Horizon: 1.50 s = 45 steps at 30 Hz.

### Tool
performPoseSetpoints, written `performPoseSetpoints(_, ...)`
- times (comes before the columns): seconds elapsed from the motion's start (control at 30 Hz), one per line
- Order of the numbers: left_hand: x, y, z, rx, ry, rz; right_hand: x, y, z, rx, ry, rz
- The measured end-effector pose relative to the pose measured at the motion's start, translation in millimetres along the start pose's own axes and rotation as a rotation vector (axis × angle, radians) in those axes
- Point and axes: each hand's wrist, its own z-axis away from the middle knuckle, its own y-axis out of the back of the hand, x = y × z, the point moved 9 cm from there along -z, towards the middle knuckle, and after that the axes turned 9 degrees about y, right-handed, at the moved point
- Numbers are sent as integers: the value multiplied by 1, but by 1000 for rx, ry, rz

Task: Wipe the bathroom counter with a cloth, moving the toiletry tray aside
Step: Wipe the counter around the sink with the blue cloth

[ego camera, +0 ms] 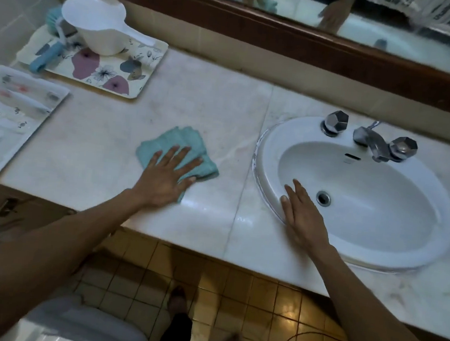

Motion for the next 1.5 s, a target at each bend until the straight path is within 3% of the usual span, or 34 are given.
performPoseSetpoints(0.13, 20, -5, -42, 29, 341, 122, 19, 9, 23, -11, -13, -3)
performPoseSetpoints(0.2, 34, -8, -43, 59, 423, 185, 27, 12, 31, -29, 36, 16)
performPoseSetpoints(0.5, 201, -48, 100, -37, 99, 93, 92, 41, 80, -77, 55, 99)
performPoseSetpoints(0.6, 210, -53, 116, -138, 21, 49, 113, 51, 98, -112, 76, 113)
performPoseSetpoints(0.67, 194, -46, 102, -158, 74, 57, 128, 59, 107, -123, 88, 114)
performPoseSetpoints(0.77, 189, -45, 82, -162, 315, 112, 146, 68, 115, -141, 108, 117)
performPoseSetpoints(0.83, 220, -52, 81, -128, 427, 177, 157, 72, 119, -168, 108, 110)
performPoseSetpoints(0.93, 278, -63, 100, -61, 434, 213, 166, 78, 117, -190, 92, 116)
performPoseSetpoints(1.1, 362, -86, 156, -73, 104, 127, 170, 86, 116, -190, 87, 106)
performPoseSetpoints(1.2, 362, -79, 152, -135, -115, 55, 181, 87, 119, -192, 70, 86)
performPoseSetpoints(1.27, 326, -68, 131, -176, -68, 62, 193, 95, 123, -152, 62, 113)
performPoseSetpoints(1.37, 292, -58, 118, -116, 183, 88, 210, 99, 132, -82, 130, 157)
performPoseSetpoints(1.5, 354, -71, 138, 1, 306, 146, 222, 100, 137, -43, 207, 158)
